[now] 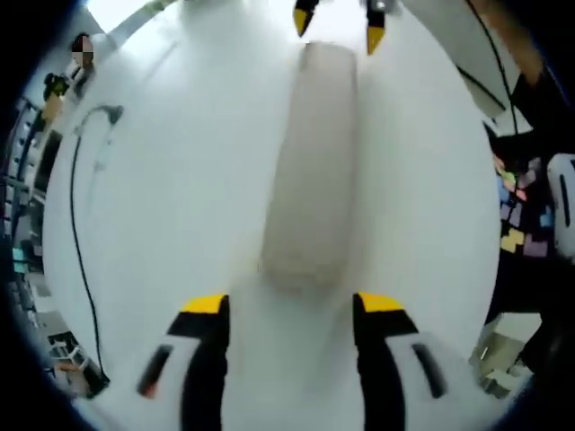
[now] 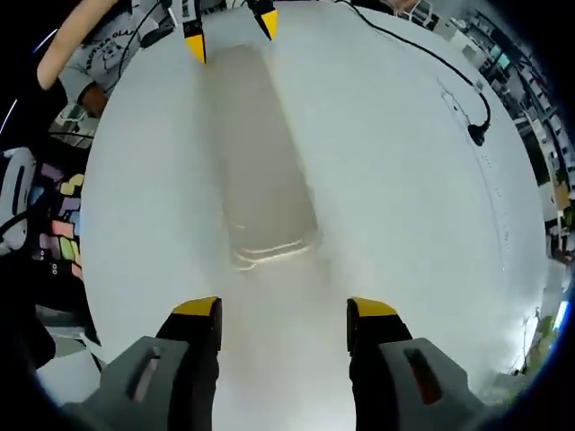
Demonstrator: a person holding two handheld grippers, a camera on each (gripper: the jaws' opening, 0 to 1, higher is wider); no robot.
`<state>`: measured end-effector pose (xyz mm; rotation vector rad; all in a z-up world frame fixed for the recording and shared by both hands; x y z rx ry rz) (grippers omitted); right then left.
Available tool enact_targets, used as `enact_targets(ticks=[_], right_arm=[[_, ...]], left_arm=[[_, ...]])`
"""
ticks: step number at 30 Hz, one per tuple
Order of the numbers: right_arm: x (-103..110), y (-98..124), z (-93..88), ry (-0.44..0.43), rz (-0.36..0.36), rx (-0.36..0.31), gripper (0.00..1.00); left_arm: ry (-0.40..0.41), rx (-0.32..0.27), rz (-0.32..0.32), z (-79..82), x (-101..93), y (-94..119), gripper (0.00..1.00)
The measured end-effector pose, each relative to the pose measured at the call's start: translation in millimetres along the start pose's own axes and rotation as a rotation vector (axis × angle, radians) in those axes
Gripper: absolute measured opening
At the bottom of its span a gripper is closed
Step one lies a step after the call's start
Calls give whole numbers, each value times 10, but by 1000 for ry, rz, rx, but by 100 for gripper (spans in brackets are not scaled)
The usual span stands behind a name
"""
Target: Arrange the utensils inside the cutlery case until each visible utensil rests in its matching compartment.
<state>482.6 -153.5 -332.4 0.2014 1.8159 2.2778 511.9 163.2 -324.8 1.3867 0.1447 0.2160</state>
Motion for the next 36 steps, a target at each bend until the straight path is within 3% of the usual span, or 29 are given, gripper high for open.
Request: enact_targets(ticks=[3,4,7,9,11,13,14,16,19,22,24,25,28,31,33,36], right_arm=[[-49,43,-128,-46,-61,-46,58],[-73,57,-145,-114,-87,-87,59],[-101,114,-212,-184,-136,-133,57],[-107,157,-216,-219,-177,-189,56],[-122,196,-234,-299,-231,-242,55],[-106,215,-217,-336,-255,-308,55],[-96,226,-181,-353,-264,-373,55],[-69,243,-158,-403,-286,-468,54],[-23,246,-165,-432,-333,-557,54],[23,245,-208,-467,-420,-610,55],[51,266,-197,-455,-485,-671,55],[84,279,-195,-452,-513,-706,55],[150,320,-210,-485,-573,-780,54],[239,304,-233,-482,-614,-775,51],[312,314,-228,-525,-607,-842,50],[382,356,-278,-525,-671,-847,49]], left_arm=[[50,-63,35,-29,33,2,55],[68,-78,25,-33,23,3,53],[82,-74,34,-96,-3,16,52],[138,-64,82,-144,-2,38,51],[209,-114,137,-122,1,62,45],[180,-155,163,-120,-48,72,42],[181,-169,174,-132,-65,69,43],[221,-188,221,-183,-69,65,42],[237,-301,350,-216,-7,87,37],[316,-416,436,-244,-1,153,37],[327,-480,501,-268,-31,208,37],[348,-559,516,-254,-71,241,37],[415,-701,479,-212,-201,279,37],[454,-840,497,-205,-308,379,35],[481,-911,485,-221,-376,414,36],[510,-944,505,-295,-416,415,37]])
Point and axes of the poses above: the point that each gripper's makers call its tool centre point, and the gripper's own axes: y roughly backward along the fingers, x roughly to its left, z roughly out of its top, the point moved 4 cm from there along y, roughly backward along the fingers, and after that the axes turned 5 degrees about y, right-handed, at the moved point
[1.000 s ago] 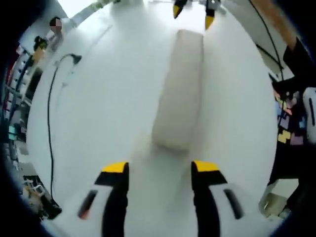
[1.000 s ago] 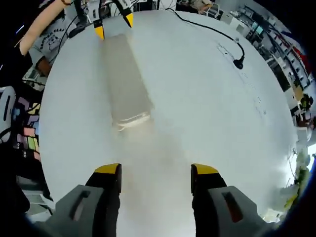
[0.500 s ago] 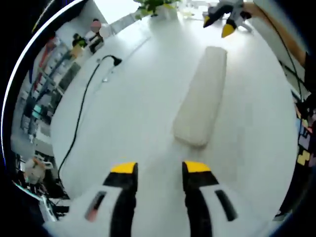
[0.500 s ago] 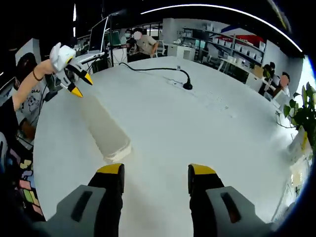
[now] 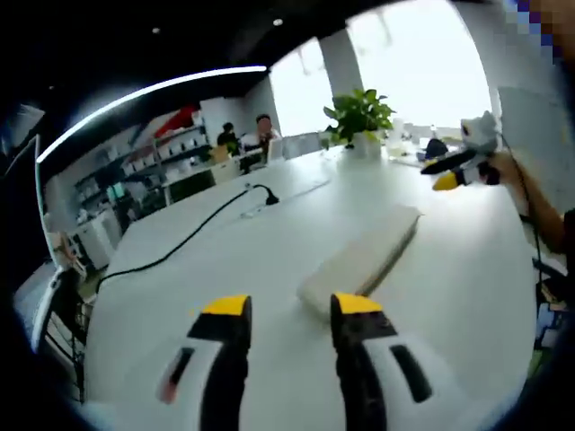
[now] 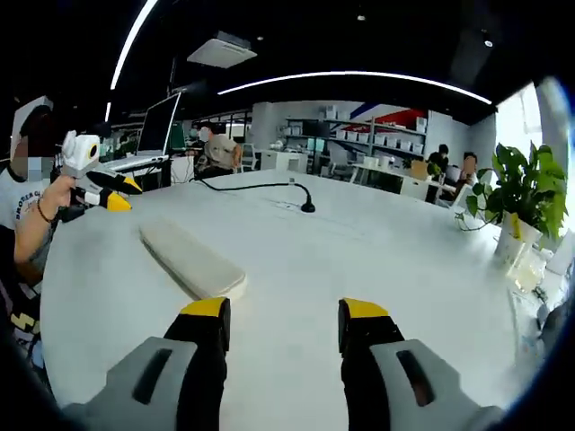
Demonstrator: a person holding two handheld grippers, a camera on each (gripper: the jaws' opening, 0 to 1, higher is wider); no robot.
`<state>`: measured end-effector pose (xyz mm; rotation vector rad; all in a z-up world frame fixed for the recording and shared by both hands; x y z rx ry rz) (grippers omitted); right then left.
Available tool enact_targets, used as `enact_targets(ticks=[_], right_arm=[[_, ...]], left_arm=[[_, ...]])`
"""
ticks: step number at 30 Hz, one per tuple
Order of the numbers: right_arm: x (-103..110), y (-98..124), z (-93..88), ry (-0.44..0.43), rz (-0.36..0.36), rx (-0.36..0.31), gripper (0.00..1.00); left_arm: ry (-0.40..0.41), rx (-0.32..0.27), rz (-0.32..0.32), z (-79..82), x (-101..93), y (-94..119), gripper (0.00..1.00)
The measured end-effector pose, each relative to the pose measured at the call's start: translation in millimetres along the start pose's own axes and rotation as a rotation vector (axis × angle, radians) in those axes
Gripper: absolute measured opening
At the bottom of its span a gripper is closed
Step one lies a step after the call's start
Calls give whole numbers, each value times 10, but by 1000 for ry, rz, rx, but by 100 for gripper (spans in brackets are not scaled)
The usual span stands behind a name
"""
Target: Arrange the utensils inside the cutlery case until each visible utensil rests in its matching compartment.
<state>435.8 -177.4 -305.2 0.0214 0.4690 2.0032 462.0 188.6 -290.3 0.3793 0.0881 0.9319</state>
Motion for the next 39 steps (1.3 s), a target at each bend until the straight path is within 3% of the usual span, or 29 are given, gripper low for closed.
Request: enact_targets(ticks=[3,7,12,14,16,18,22,24,27,30,35,39], right_arm=[[8,93,34,-5,-28,-27,49],[-12,229,119,-8,-77,-77,49],[-67,399,214,-23,-146,-148,49],[-62,458,251,52,-169,-156,55],[-55,512,321,49,-141,-151,56],[-1,618,444,82,-129,-214,56],[2,798,533,82,-158,-236,56],[-9,890,563,74,-176,-246,56],[-6,993,587,42,-178,-257,56],[8,1090,616,8,-191,-283,56],[38,1284,616,75,-274,-269,57],[13,1399,575,82,-309,-245,59]], left_arm=[[6,-20,41,-36,23,50,40],[93,-115,65,18,33,167,40],[121,-148,107,7,43,323,45],[79,-127,87,12,25,411,49],[119,-171,92,25,-34,560,49],[144,-210,104,106,4,698,50],[150,-234,123,190,71,861,61],[161,-265,78,245,19,931,63],[162,-285,64,304,2,1047,65],[161,-323,77,392,7,1171,69],[164,-375,106,482,74,1353,73],[171,-365,147,466,129,1450,81]])
Point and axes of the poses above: the point that each gripper's makers call its tool centre point, and the gripper's own axes: y roughly backward along the fingers, x roughly to its left, z roughly out of its top, the point moved 4 cm from there along y, roughly backward along the fingers, and after that the axes turned 5 degrees about y, right-handed, at the moved point
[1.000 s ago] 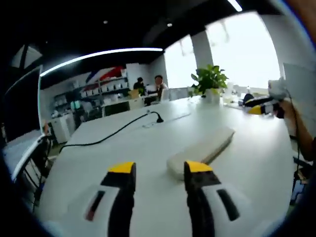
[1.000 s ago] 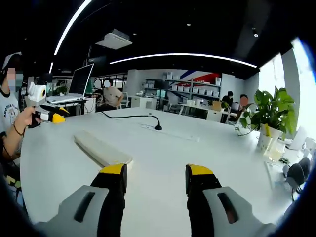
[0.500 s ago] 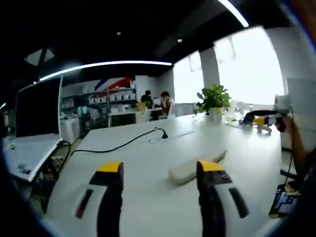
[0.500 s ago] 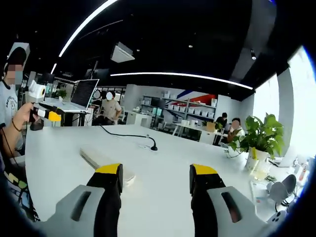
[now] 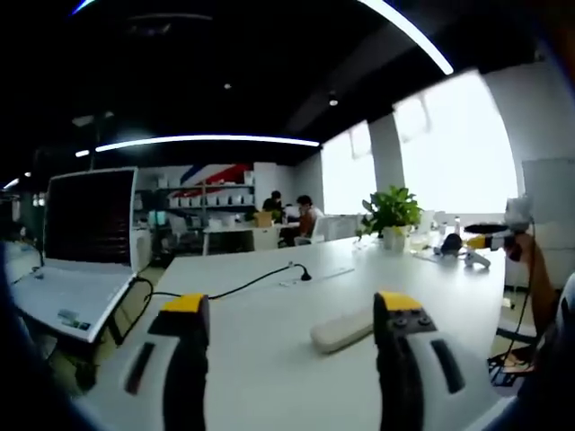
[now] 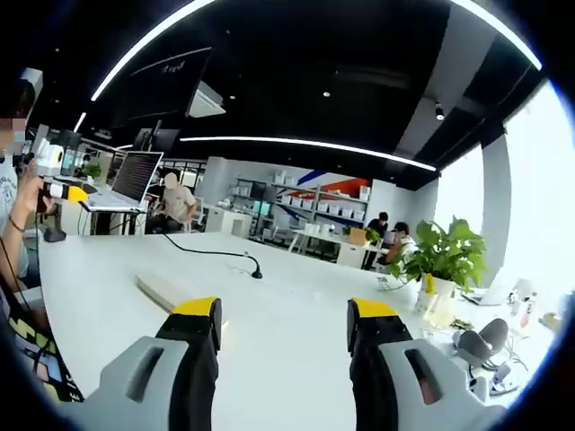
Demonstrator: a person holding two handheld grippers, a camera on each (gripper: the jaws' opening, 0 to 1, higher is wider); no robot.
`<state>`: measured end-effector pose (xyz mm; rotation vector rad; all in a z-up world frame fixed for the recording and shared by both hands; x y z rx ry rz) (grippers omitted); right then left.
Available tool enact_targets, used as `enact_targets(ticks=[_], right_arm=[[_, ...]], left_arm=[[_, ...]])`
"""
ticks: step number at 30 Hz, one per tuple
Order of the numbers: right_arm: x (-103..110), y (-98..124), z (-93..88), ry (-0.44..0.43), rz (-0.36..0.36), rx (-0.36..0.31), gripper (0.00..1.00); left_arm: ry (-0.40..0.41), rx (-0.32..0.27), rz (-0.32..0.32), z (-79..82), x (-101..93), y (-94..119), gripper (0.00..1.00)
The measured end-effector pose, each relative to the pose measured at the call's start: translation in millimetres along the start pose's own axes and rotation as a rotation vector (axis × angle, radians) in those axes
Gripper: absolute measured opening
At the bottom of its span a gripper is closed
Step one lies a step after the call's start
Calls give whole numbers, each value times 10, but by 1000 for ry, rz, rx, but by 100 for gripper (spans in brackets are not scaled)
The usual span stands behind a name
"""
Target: Arrange the utensils inside the cutlery case until each visible utensil rests in its matching compartment.
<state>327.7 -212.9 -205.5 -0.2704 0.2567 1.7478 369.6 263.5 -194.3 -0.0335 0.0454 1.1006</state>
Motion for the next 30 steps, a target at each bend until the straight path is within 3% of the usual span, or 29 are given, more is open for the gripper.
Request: enact_targets(ticks=[3,6,8,9,14,17,21,23,24,30], right_arm=[[-26,71,35,-14,-7,-11,60],[8,143,122,-32,-1,-40,60],[45,197,179,3,-9,-45,61],[53,217,195,11,-14,-45,62],[4,297,210,114,-57,-12,63],[-37,313,219,107,-77,-26,65],[-79,302,225,157,-100,-49,77],[-36,255,257,124,-91,-110,91],[-18,222,225,129,-81,-92,97],[-27,152,137,94,-81,-39,99]], left_arm=[[-39,55,22,-41,2,52,81],[-68,47,43,-7,-32,81,85],[-54,35,73,28,-38,101,92],[-13,35,118,41,-14,113,100],[-31,51,123,36,-41,120,100],[-46,63,123,22,-61,126,100],[-43,58,120,35,-75,135,100],[-39,57,113,35,-85,138,99],[-40,61,106,28,-95,136,99],[-44,51,90,55,-160,174,99]])
Point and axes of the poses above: the point that each gripper's makers call its tool centre point, and the gripper's own axes: y roughly backward along the fingers, x roughly to its left, z roughly out of its top, the point moved 4 cm from there along y, roughly backward along the fingers, and after that the axes turned 5 degrees about y, right-handed, at the moved point
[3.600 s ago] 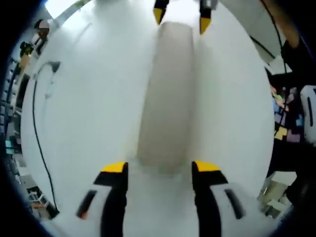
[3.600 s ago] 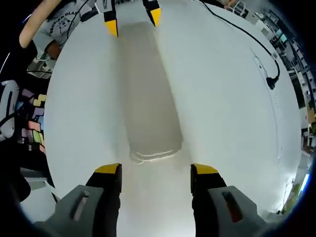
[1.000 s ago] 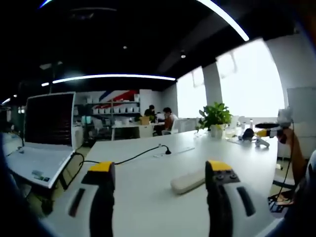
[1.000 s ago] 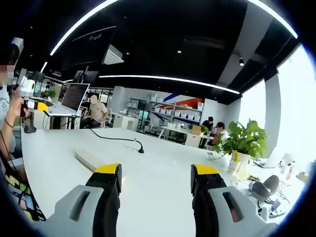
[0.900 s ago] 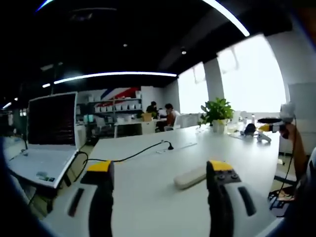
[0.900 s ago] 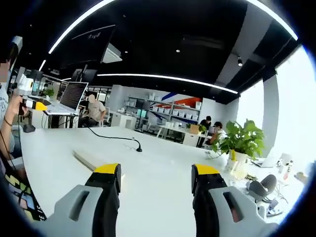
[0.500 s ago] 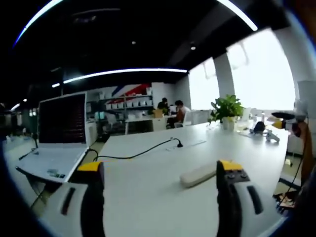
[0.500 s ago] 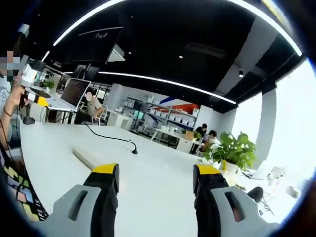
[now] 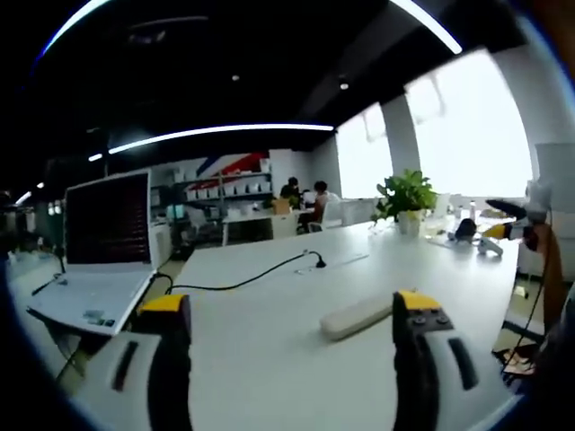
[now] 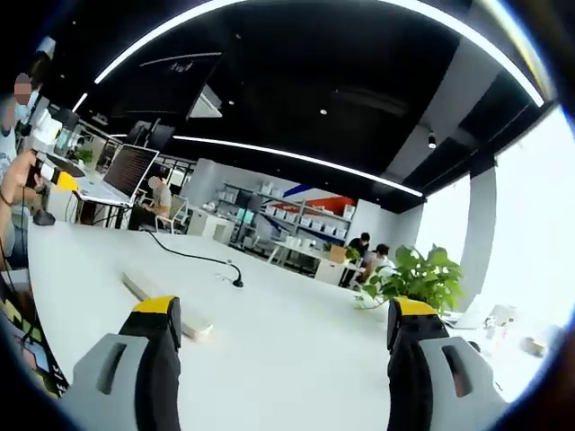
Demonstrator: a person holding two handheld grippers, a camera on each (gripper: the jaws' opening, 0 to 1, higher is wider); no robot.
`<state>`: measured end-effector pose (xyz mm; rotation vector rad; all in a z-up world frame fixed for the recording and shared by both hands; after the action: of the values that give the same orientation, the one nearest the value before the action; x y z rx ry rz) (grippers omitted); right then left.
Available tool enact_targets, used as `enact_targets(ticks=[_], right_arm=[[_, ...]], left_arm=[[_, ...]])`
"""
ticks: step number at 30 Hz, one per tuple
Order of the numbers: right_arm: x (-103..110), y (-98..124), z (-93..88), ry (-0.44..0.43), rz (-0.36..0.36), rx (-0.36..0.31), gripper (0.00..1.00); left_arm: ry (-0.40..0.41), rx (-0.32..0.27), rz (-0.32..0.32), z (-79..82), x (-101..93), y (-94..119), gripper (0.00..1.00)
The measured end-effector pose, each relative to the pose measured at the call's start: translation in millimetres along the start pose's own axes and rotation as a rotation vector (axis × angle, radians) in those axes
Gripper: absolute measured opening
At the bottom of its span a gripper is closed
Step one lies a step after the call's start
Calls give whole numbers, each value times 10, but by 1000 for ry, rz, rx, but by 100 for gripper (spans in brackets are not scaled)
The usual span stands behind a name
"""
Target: Arrange the utensils inside the cutlery case until each visible utensil rests in its matching compartment.
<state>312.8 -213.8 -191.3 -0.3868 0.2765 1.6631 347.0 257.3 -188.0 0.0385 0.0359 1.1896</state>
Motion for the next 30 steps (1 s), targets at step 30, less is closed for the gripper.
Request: enact_targets(ticks=[30], right_arm=[[-207,167,-49,-147,-71,30,99]], left_arm=[[-18,-38,-31,78,-88,30,97]])
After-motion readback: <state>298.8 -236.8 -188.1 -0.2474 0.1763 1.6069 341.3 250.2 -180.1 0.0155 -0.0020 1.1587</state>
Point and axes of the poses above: the point that each gripper's makers call its tool centre point, and the gripper's own axes: y roughly backward along the fingers, x roughly to its left, z roughly out of its top, the point moved 4 cm from there along y, roughly backward along the fingers, and after that the axes turned 5 degrees about y, right-handed, at the moved point
